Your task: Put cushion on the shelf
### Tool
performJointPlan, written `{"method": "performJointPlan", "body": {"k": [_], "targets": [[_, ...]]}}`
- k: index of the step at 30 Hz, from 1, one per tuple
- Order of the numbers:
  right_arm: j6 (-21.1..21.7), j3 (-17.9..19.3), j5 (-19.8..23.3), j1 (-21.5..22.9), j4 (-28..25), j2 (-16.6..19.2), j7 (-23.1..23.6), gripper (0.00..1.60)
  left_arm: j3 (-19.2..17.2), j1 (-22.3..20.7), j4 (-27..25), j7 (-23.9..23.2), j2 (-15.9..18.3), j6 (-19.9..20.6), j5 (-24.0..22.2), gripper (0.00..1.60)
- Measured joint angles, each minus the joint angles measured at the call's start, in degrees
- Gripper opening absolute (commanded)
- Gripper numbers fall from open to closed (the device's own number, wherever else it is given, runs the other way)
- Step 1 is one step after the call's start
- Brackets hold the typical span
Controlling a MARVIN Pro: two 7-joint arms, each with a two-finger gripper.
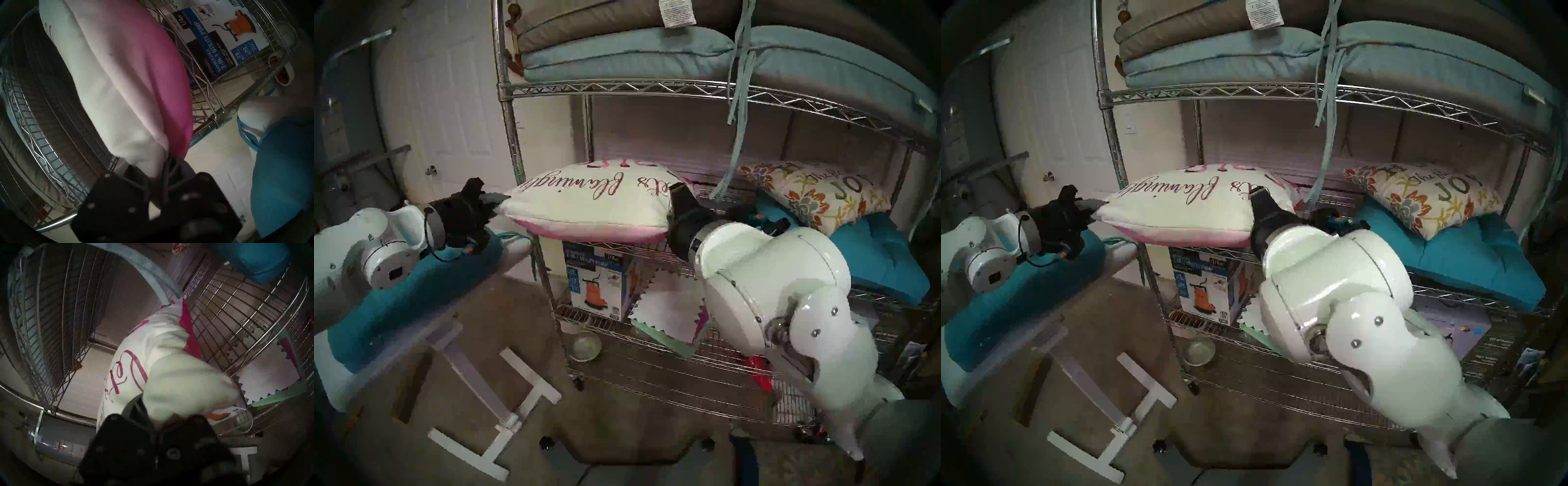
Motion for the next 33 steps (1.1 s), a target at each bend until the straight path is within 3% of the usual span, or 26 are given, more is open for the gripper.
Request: {"method": "performJointPlan", "body": {"k": [33], "targets": [[-2.40, -3.38, -3.25, 1.57, 0.07, -2.28, -1.07, 0.00, 4.90, -3.80, 1.55, 2.39, -0.12, 0.48, 6.40, 0.00]]}}
